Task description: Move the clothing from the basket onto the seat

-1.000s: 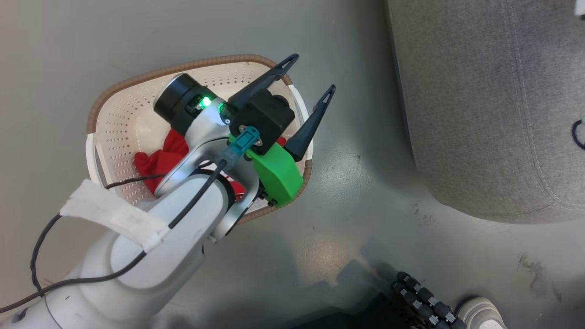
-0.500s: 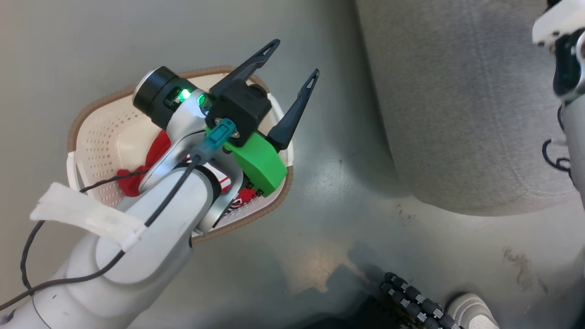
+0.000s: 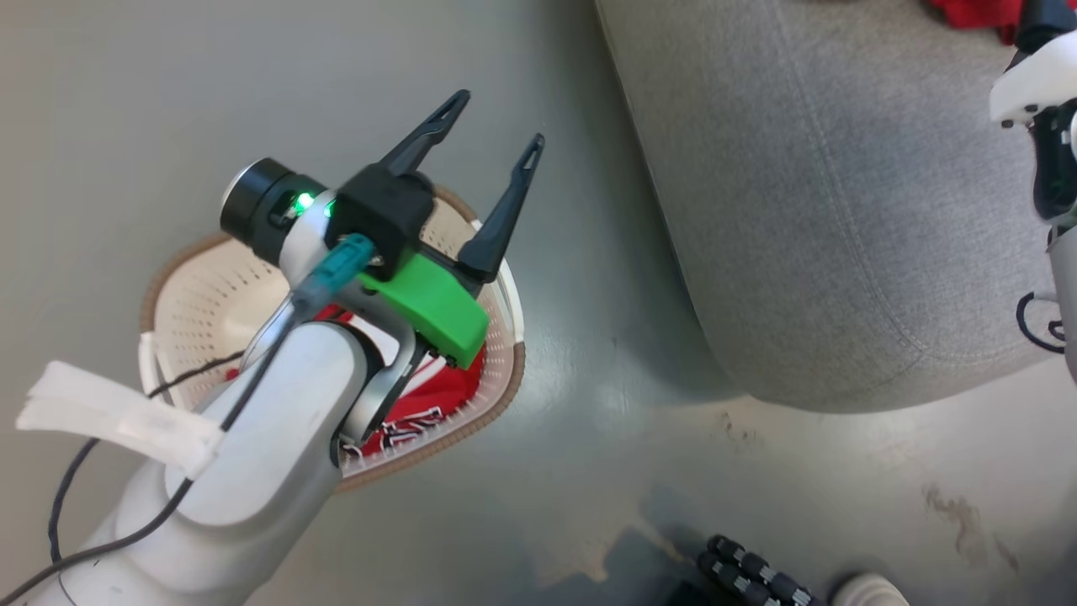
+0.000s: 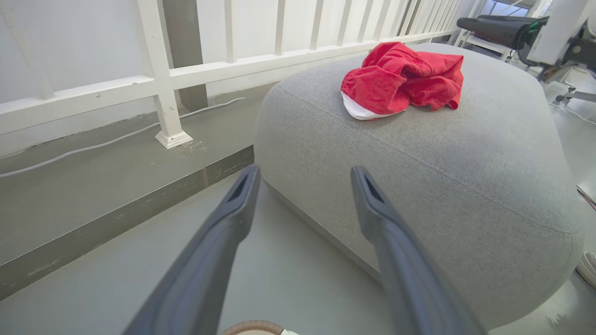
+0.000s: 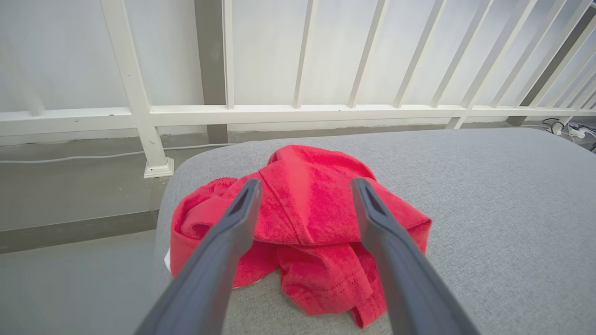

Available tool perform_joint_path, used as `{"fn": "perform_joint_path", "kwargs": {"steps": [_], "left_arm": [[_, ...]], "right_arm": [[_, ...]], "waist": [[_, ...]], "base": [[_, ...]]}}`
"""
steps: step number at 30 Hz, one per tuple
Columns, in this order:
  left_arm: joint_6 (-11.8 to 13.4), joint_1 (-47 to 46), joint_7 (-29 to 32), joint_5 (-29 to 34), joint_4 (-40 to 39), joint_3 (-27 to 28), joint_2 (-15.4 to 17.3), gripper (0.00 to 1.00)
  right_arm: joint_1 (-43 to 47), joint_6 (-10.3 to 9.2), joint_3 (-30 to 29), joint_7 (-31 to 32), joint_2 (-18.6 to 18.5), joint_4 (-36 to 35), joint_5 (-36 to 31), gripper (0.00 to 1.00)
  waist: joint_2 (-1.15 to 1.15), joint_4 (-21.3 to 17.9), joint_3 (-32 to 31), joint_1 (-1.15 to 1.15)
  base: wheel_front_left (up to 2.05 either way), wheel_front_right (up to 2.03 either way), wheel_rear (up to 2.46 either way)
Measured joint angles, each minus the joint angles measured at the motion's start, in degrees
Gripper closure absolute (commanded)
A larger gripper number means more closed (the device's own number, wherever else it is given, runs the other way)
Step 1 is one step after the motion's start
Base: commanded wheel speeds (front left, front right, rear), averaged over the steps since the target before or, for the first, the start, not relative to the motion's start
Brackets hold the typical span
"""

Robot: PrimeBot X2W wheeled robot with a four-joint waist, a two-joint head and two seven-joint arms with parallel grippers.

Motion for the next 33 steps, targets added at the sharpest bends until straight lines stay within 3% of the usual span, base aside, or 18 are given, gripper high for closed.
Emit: {"fn": "perform_joint_path", "kwargs": {"steps": [15, 33], "left_arm": [[1.94, 7.72, -8.24, -4.80, 6.75, 7.14, 0.07, 0.00], [3.07, 22.26, -10.90, -9.03, 12.55, 15.01, 0.33, 0.00]], "right_arm": [[8.55, 2.43, 0.86, -0.07, 3.63, -7.23, -0.55, 0.00], [25.46, 2.33, 1.58, -0.07, 7.72, -11.91, 0.00, 0.00]], "waist": [[0.00, 5.24, -10.08, 0.00], [0.00, 15.27, -23.91, -0.01]], "base": [[0.00, 0.00, 0.00], [0.00, 0.00, 0.00]]}}
